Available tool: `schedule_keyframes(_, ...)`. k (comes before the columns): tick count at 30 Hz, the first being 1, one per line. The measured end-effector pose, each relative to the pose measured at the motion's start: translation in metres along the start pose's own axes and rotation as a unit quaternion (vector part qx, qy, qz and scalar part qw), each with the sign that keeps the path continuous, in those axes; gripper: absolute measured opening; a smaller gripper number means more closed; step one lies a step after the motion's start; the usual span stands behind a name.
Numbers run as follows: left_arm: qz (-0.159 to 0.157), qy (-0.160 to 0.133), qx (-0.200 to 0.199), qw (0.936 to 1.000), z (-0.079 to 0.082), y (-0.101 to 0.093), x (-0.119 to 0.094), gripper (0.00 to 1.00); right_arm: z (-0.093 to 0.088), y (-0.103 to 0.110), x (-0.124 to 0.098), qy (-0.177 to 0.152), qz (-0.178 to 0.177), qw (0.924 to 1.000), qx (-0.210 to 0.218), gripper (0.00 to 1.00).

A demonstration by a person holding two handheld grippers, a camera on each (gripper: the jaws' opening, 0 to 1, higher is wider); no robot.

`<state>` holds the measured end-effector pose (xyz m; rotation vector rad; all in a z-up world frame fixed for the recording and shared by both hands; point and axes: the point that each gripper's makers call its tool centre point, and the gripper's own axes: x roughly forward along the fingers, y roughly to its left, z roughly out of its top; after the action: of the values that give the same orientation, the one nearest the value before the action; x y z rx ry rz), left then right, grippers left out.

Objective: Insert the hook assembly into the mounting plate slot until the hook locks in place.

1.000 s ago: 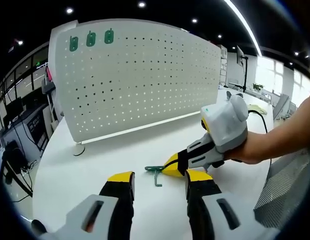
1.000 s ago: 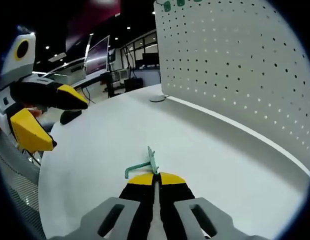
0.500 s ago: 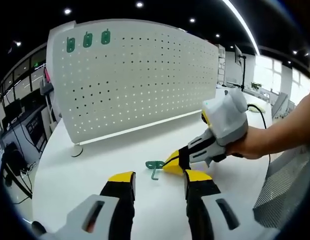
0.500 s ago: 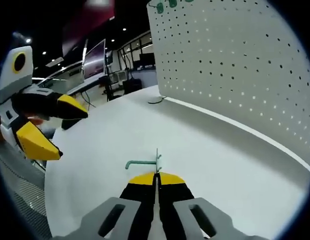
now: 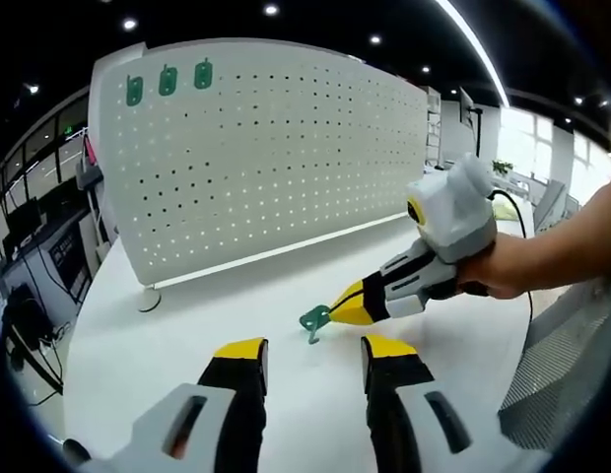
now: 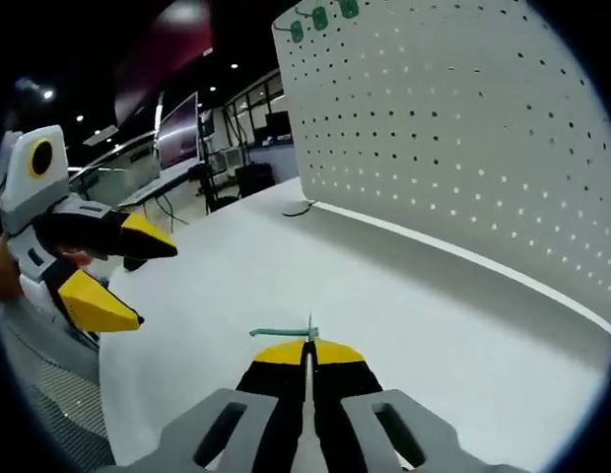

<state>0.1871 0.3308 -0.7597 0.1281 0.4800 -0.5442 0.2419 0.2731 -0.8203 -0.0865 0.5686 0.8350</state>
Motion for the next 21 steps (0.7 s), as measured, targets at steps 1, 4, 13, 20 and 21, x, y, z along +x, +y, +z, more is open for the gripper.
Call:
schedule_keyframes(1,0.0,0.0,0.0,1.0,0.0,0.0,0.0,0.39,0.001,0.0,-0.001,-0.001,-0.001,1.0,0.001,0.0)
schedule_keyframes(4,-0.003,0.0,0.002,1.0,0.001,-0.002,0.002,0.39,0.002,-0.001,-0.004,-0.002,-0.002,1.0,0.007,0.0)
schedule_keyframes(13,-0.007,-0.004,0.004,1.0,0.003,-0.005,0.003,0.39,0.005,-0.003,-0.013,0.003,-0.003,0.9999,0.015,0.0)
schedule_keyframes(20,-0.009,-0.005,0.006,0.9999,0.004,-0.008,0.003,0.38,0.005,-0.003,-0.015,0.005,-0.005,0.9999,0.014,0.0)
schedule_keyframes(21,-0.01,-0.004,0.008,0.9999,0.004,-0.008,0.004,0.38,0.005,-0.003,-0.015,0.005,-0.005,0.9999,0.014,0.0)
